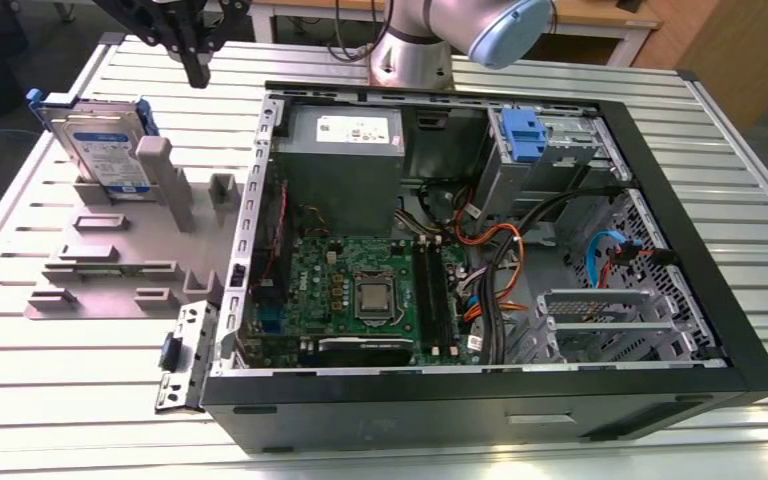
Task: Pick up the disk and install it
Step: 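Reach for the disk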
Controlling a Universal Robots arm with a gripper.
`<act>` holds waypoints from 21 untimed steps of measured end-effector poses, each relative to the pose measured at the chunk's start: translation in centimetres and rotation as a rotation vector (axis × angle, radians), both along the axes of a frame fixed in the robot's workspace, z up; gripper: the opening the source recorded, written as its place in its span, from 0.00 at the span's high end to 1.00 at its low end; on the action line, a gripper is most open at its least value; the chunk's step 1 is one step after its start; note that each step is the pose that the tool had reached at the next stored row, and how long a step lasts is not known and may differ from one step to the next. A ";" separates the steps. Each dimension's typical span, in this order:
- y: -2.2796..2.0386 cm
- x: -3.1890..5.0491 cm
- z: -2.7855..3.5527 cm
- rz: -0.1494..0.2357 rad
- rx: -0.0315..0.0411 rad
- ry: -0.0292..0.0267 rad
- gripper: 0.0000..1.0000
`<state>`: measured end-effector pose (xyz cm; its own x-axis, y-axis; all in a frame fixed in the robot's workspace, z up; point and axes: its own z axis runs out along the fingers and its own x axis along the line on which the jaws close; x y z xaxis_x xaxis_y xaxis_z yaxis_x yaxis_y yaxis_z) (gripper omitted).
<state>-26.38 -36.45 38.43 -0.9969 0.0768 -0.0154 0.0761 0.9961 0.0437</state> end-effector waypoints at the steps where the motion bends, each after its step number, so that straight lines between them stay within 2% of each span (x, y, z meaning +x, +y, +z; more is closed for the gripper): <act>1: 0.04 -0.06 0.00 0.000 -0.0001 0.0002 0.89; 8: 0.34 -0.32 -0.06 0.000 0.0000 0.0006 0.89; 21: 0.55 -0.67 -0.20 0.000 0.0000 0.0050 0.89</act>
